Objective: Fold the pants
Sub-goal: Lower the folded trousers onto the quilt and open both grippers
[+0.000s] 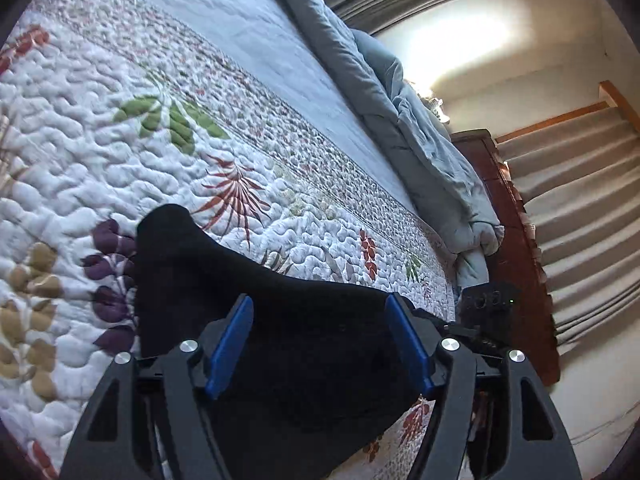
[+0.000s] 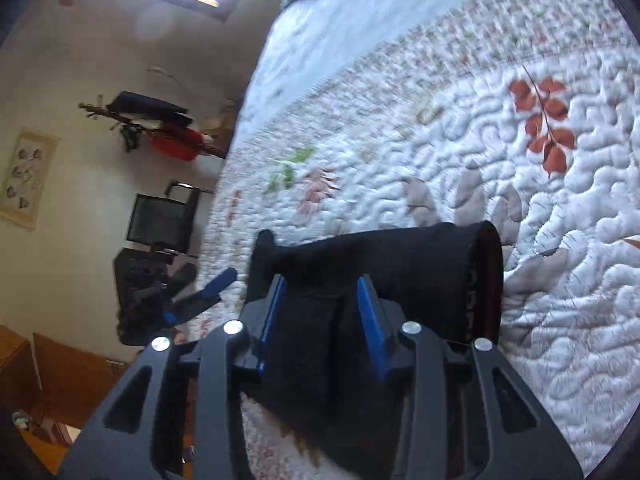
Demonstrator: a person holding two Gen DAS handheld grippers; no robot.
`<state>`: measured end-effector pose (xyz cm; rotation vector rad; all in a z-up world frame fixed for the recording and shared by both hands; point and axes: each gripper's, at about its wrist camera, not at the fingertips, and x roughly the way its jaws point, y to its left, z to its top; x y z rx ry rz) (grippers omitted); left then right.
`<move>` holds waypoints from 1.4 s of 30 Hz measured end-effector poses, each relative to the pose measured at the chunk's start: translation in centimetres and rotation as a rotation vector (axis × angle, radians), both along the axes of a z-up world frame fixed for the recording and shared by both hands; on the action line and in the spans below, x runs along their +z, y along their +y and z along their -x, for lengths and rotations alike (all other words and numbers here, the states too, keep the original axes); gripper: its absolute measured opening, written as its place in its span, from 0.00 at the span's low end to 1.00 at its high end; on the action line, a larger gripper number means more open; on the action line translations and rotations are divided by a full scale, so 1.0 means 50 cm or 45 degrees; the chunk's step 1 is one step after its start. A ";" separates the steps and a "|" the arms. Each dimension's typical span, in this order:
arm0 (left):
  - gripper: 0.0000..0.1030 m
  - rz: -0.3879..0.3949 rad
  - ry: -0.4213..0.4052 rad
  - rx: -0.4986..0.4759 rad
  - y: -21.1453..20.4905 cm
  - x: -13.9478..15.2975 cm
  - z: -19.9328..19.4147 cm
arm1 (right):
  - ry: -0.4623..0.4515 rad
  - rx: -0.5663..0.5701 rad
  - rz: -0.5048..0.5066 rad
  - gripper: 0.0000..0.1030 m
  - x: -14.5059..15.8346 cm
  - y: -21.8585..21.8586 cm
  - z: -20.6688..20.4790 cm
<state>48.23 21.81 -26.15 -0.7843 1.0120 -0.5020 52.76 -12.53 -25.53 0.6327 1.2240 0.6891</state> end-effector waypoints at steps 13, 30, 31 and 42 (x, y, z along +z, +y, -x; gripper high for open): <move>0.70 0.146 0.049 0.196 0.083 -0.064 0.022 | 0.104 -0.100 -0.284 0.01 -0.119 -0.123 0.000; 0.78 0.033 0.007 0.188 0.037 -0.027 0.245 | 0.050 -0.162 -0.304 0.13 -0.065 -0.184 0.219; 0.81 0.007 -0.008 0.185 0.036 -0.005 0.263 | 0.025 -0.170 -0.291 0.17 -0.040 -0.183 0.231; 0.96 -0.520 -0.174 0.232 -0.046 0.232 0.628 | -0.376 -0.230 0.238 0.88 0.273 -0.124 0.616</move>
